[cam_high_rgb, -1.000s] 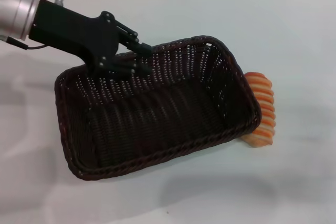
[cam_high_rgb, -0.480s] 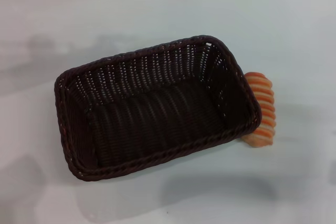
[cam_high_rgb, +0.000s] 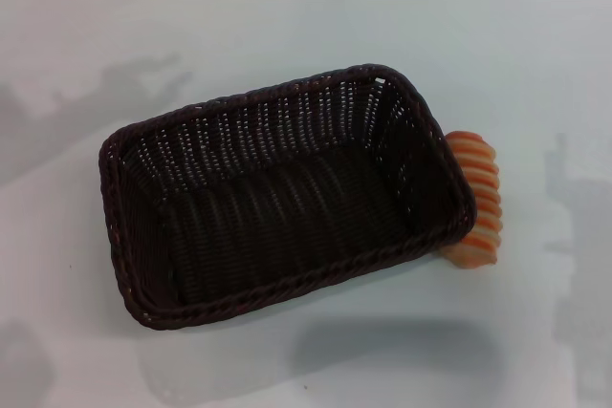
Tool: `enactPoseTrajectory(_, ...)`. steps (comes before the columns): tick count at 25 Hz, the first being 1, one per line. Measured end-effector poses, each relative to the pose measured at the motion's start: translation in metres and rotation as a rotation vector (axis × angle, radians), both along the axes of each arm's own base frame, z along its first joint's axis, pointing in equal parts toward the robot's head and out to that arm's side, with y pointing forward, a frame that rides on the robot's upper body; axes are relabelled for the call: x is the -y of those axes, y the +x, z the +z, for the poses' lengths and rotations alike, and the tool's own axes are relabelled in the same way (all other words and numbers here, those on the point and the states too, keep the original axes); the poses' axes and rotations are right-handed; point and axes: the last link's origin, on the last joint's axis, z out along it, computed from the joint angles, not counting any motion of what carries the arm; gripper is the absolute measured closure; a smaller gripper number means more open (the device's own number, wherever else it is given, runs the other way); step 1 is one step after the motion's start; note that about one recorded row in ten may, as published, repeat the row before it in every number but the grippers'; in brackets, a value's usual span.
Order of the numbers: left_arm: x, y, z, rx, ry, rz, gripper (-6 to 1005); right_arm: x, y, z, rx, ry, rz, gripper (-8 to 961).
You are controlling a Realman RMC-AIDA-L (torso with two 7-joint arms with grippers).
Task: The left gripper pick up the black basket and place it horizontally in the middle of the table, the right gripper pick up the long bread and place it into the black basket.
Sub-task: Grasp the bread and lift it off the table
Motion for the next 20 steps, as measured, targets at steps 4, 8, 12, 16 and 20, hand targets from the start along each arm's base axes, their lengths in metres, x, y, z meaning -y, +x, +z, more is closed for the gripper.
enactPoseTrajectory(4, 0.003, -0.007, 0.002, 0.001, 0.012, 0.026, 640, 0.003, -0.008, 0.005, -0.004, 0.003, -0.034, 279)
enactPoseTrajectory(8, 0.006, -0.012, 0.003, 0.001, 0.014, 0.041, 640, 0.001, -0.011, 0.018, -0.059, -0.034, -0.029, 279)
enactPoseTrajectory(12, 0.008, -0.016, 0.003, 0.003, 0.014, 0.054, 640, -0.004, -0.015, 0.029, -0.101, -0.074, -0.014, 279)
enactPoseTrajectory(16, 0.010, -0.019, 0.004, 0.008, 0.014, 0.067, 640, -0.013, -0.020, 0.039, -0.123, -0.106, 0.001, 279)
enactPoseTrajectory(20, 0.012, -0.022, 0.004, 0.013, 0.017, 0.076, 640, -0.035, -0.023, 0.047, -0.148, -0.204, -0.009, 279)
